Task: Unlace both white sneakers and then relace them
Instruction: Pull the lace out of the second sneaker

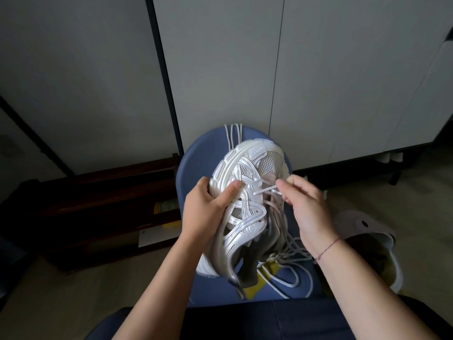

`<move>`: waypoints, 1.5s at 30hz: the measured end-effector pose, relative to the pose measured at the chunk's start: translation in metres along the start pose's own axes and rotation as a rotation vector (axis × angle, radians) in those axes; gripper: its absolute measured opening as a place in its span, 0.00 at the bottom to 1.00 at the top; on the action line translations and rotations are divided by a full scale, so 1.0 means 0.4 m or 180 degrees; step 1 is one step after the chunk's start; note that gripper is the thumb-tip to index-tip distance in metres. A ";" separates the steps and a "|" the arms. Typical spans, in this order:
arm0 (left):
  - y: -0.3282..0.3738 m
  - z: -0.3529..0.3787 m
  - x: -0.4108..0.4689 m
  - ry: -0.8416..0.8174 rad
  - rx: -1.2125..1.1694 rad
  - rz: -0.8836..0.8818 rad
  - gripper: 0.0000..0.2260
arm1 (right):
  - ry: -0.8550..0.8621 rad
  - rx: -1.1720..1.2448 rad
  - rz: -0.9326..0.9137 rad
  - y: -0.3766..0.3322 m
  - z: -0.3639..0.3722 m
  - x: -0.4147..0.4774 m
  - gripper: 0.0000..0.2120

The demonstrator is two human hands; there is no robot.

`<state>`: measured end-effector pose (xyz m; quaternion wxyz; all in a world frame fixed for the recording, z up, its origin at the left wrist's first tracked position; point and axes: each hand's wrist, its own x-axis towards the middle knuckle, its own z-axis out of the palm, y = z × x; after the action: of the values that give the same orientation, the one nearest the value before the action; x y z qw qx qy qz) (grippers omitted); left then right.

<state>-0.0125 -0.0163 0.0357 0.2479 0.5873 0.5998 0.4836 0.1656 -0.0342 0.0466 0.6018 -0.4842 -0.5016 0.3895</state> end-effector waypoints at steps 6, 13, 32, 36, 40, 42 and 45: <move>0.006 0.002 -0.007 -0.0041 0.0317 0.0084 0.29 | 0.0140 -0.1434 -0.0875 0.009 0.005 -0.007 0.19; 0.006 0.004 -0.008 0.0003 0.0407 0.0125 0.29 | 0.0029 -0.2266 -0.1410 0.029 0.016 -0.003 0.16; 0.003 0.006 -0.006 0.0019 0.0450 0.0062 0.25 | -0.0138 -0.2653 -0.1811 0.026 0.012 0.000 0.15; 0.006 -0.006 -0.004 0.0105 0.0219 0.0026 0.20 | -0.0075 -0.1174 -0.0987 0.006 -0.012 0.016 0.14; 0.001 -0.018 0.006 0.0316 0.0074 -0.0013 0.22 | 0.0929 0.0174 -0.0269 -0.013 -0.083 0.053 0.16; -0.002 -0.016 0.005 0.0300 0.0162 -0.0015 0.22 | 0.0880 -0.0418 -0.0189 -0.003 -0.097 0.059 0.13; 0.004 -0.007 -0.001 0.0205 0.0221 -0.0034 0.20 | 0.0465 -0.1425 -0.0618 0.011 -0.072 0.045 0.05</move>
<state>-0.0143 -0.0176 0.0380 0.2104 0.5764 0.6271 0.4798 0.1973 -0.0217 0.0456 0.5488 -0.5819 -0.5747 0.1731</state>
